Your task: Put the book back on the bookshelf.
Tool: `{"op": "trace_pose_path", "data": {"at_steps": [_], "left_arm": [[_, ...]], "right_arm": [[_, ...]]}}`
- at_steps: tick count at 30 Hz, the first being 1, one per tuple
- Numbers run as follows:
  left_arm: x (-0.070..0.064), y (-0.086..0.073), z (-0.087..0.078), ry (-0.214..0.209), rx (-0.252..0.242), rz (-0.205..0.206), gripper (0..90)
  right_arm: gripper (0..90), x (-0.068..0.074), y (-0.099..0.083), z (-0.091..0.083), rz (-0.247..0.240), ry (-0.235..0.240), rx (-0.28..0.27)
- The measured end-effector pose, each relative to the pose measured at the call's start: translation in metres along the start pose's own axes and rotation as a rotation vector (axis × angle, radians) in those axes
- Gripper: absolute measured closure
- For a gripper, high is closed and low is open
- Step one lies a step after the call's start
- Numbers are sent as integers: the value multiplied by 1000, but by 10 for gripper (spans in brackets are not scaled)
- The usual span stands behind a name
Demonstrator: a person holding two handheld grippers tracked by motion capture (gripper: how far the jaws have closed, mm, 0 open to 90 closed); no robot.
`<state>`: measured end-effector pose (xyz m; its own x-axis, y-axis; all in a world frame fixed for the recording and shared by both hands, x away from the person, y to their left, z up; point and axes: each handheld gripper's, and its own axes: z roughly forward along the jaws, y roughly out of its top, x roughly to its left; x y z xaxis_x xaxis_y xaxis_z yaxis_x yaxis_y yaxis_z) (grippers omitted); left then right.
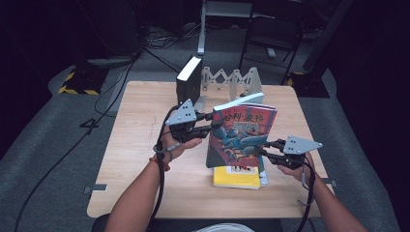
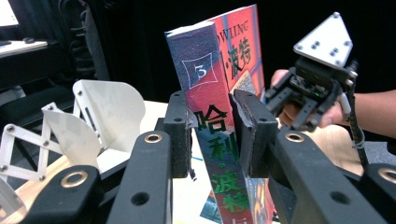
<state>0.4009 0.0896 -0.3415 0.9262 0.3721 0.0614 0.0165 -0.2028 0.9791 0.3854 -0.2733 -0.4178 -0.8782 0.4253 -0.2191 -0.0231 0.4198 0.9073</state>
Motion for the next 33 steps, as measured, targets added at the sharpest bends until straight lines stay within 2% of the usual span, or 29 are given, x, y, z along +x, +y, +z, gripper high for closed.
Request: {"op": "trace_pose_path", "data": {"at_steps": [3,6,7,10,13,15,16,18,19,20,23,26,27,28,29,30,33], "left_arm": [[-4,0,-1,-14,-11,11,700],[-8,0,-1,-23,-9,17,705],[-8,0,-1,-23,-9,17,706],[-10,1,-3,-36,-3,27,709],[-11,1,-3,-51,-5,29,714],[-12,1,-4,-61,-3,31,718],[-12,1,-4,-63,-3,34,719],[-12,1,-5,-76,-10,20,721],[-12,0,-5,-72,-11,17,722],[-11,0,-5,-70,-14,10,722],[-10,1,-4,-61,-11,12,722],[-9,0,-5,-51,-11,4,718],[-8,0,-6,-56,-11,7,719],[-8,0,-6,-62,-10,8,720],[-9,0,-7,-78,-15,18,721],[-10,0,-7,-90,-13,30,722],[-11,0,-7,-98,-17,31,722]], "right_arm": [[634,-5,6,-3,47,-32,-36],[577,-12,16,-6,66,-55,-77],[577,-12,16,-6,66,-55,-77],[516,-17,32,-12,62,-70,-104],[465,-24,49,-16,56,-59,-121],[427,-31,59,-16,67,-10,-132],[442,-35,64,-16,60,4,-134],[448,-40,72,-16,70,67,-162],[503,-42,76,-15,68,88,-155],[631,-42,78,-15,56,85,-153],[847,-41,85,-19,27,137,-206],[862,-37,90,-19,15,144,-198],[850,-37,90,-19,12,143,-193],[776,-36,91,-20,8,131,-188],[650,-35,91,-20,10,109,-184],[537,-36,90,-18,25,64,-170],[486,-39,87,-18,42,77,-168]]}}
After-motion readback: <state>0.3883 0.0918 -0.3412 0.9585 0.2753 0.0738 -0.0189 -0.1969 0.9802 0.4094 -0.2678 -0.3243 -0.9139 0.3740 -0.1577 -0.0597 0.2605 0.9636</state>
